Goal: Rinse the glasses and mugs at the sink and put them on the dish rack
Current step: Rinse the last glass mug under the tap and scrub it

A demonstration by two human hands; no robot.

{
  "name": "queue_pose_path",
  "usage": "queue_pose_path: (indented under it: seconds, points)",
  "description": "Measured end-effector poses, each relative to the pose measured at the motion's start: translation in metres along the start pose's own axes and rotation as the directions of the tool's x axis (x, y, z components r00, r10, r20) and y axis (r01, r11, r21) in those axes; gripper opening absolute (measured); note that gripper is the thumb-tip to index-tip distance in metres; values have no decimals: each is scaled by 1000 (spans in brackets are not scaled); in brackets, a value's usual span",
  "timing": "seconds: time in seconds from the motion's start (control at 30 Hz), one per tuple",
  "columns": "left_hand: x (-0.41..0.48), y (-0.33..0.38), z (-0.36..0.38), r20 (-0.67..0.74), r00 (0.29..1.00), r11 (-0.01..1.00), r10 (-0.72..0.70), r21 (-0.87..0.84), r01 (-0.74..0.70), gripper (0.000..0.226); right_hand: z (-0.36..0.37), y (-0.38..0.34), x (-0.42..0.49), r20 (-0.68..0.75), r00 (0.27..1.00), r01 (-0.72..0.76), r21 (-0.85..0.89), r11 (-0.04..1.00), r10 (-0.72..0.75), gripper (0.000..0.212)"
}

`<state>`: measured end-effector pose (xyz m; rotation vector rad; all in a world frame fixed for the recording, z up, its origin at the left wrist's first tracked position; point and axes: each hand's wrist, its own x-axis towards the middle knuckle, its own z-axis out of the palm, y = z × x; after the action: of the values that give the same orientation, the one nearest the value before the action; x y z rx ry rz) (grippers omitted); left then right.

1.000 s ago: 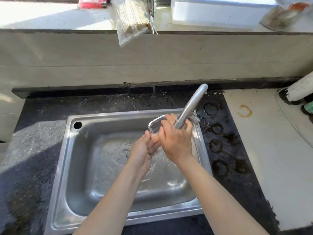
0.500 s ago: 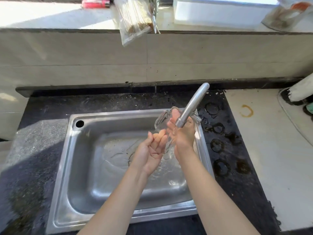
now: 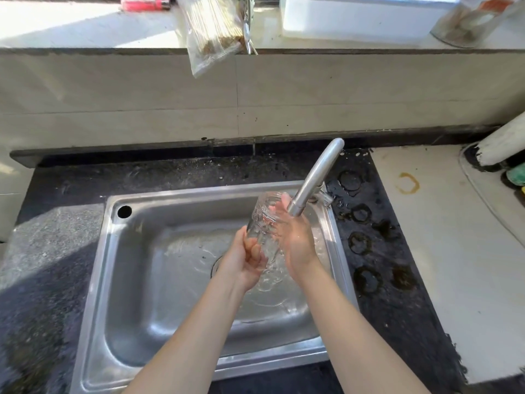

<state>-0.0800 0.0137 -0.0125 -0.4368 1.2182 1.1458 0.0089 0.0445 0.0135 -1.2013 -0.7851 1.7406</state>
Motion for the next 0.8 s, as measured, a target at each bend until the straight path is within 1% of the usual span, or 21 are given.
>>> queue_pose_path:
  seconds: [0.03, 0.1, 0.17, 0.2, 0.23, 0.27, 0.3, 0.33, 0.37, 0.4, 0.43, 0.47, 0.53, 0.57, 0.6, 0.63, 0.67, 0.7, 0.73, 0.8]
  points:
    - [1, -1, 1, 9, 1000, 999, 11, 39, -11, 41, 1, -4, 0, -34, 999, -3, 13, 1000, 3, 15]
    - [2, 0, 3, 28, 999, 994, 39, 97, -42, 40, 1, -11, 6, -103, 994, -27, 19, 999, 29, 12]
    - [4, 2, 5, 10, 997, 990, 75, 117, -76, 38, 1, -17, 13, -180, 981, -72, -12, 997, 69, 28]
    - [5, 3, 6, -9, 996, 988, 94, 125, -92, 36, 1, -18, 17, -226, 971, -85, -37, 996, 74, 32]
    - [6, 4, 6, -34, 993, 986, 110, 129, -105, 35, 0, -17, 19, -266, 963, -82, -102, 991, 52, 34]
    - [7, 5, 5, -61, 990, 985, 127, 127, -118, 33, -2, -13, 19, -278, 960, -47, -234, 971, -21, 32]
    - [9, 5, 5, -88, 985, 983, 149, 124, -138, 32, -4, -9, 18, -242, 964, 6, -407, 913, -115, 27]
    - [9, 6, 4, -112, 978, 979, 177, 123, -163, 30, -5, -4, 15, -179, 965, 62, -554, 830, -192, 24]
    - [8, 7, 5, -130, 970, 973, 204, 132, -187, 29, -6, 0, 12, -117, 967, 102, -639, 763, -227, 30]
    - [6, 8, 5, -142, 964, 968, 225, 146, -205, 29, -6, 2, 10, -86, 969, 115, -673, 731, -232, 42]
    - [5, 9, 6, -149, 959, 963, 240, 160, -216, 27, -5, 0, 10, -77, 970, 115, -689, 716, -229, 49]
    - [4, 10, 6, -152, 955, 958, 254, 174, -227, 26, -4, -4, 11, -68, 974, 108, -697, 709, -214, 47]
    - [3, 16, 5, -135, 951, 942, 280, 232, -244, 25, -2, -17, 15, -93, 988, 29, -674, 738, -123, 33]
    - [4, 18, 4, -119, 950, 931, 290, 266, -251, 25, -2, -24, 16, -106, 993, -29, -618, 786, -47, 24]
    - [5, 19, 4, -104, 949, 921, 297, 293, -256, 24, -3, -30, 17, -108, 993, -94, -522, 848, 43, 23]
    - [5, 19, 4, -97, 950, 916, 298, 308, -256, 23, -4, -33, 20, -101, 981, -192, -380, 905, 166, 22]
    - [5, 19, 5, -96, 950, 916, 297, 311, -254, 22, -4, -38, 19, -77, 950, -313, -232, 921, 304, 23]
    - [5, 19, 5, -95, 948, 914, 303, 309, -261, 21, -5, -40, 19, -59, 906, -424, -142, 894, 420, 29]
    - [4, 20, 5, -91, 942, 906, 322, 319, -279, 20, -8, -41, 19, -45, 863, -505, -124, 854, 504, 35]
    - [4, 24, 6, -77, 911, 850, 406, 398, -345, 20, -15, -41, 20, -1, 799, -591, -176, 787, 601, 45]
